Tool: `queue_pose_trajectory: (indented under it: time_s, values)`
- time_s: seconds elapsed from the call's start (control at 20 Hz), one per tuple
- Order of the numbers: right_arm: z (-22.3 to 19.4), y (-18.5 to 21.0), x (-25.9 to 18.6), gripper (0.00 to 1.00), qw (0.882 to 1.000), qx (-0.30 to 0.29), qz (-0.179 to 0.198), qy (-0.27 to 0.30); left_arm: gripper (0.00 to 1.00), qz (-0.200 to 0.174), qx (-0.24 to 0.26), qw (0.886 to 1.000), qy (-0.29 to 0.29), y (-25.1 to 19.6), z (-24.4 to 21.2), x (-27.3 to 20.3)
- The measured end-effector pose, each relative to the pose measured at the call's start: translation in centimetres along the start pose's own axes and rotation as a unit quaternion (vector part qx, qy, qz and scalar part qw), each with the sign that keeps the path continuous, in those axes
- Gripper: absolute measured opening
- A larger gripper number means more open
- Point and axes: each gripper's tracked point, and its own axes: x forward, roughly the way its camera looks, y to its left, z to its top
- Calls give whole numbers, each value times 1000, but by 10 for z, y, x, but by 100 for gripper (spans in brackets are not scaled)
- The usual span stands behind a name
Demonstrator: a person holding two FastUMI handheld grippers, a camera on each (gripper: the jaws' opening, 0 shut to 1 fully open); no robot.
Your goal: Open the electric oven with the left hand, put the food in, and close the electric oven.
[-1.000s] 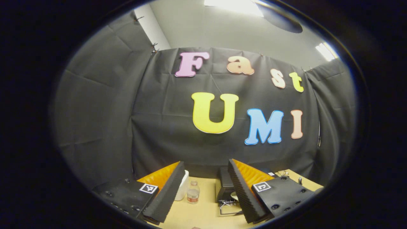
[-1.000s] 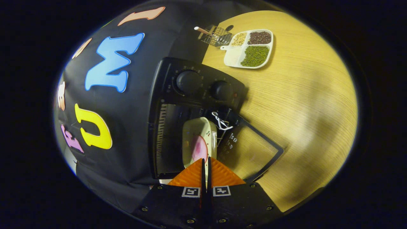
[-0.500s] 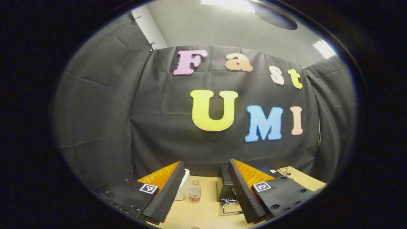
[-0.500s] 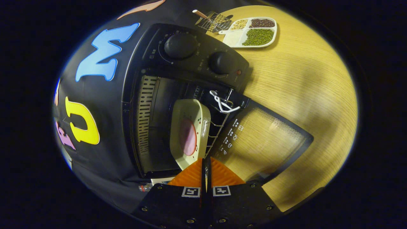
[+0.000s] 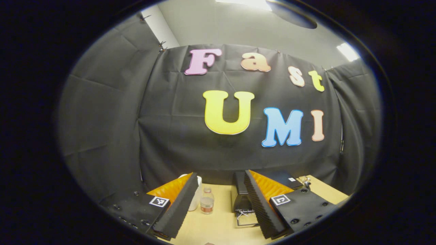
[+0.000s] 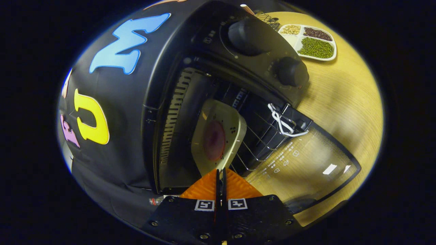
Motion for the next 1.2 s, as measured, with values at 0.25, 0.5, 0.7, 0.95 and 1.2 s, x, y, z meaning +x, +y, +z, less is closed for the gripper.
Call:
queue_pose_trajectory:
  time_s: [0.25, 0.5, 0.7, 0.95, 1.2]
  values:
    - [15, 10, -57, 0, 994, -105, 4, -15, 95, -24, -11, 1000, 9, -34, -11, 12]
    - [40, 45, -151, 1, 948, -306, 20, -88, 93, -53, -6, 998, 15, -80, -22, 26]
    - [67, 90, -232, 0, 881, -437, 43, -175, 96, -75, -2, 997, 15, -120, -26, 34]
    - [111, 126, -329, 1, 831, -483, 47, -272, 89, -90, 4, 996, 13, -161, -26, 37]
    - [149, 118, -369, 71, 820, -481, 27, -308, 97, -98, 1, 992, 74, -194, -68, 47]
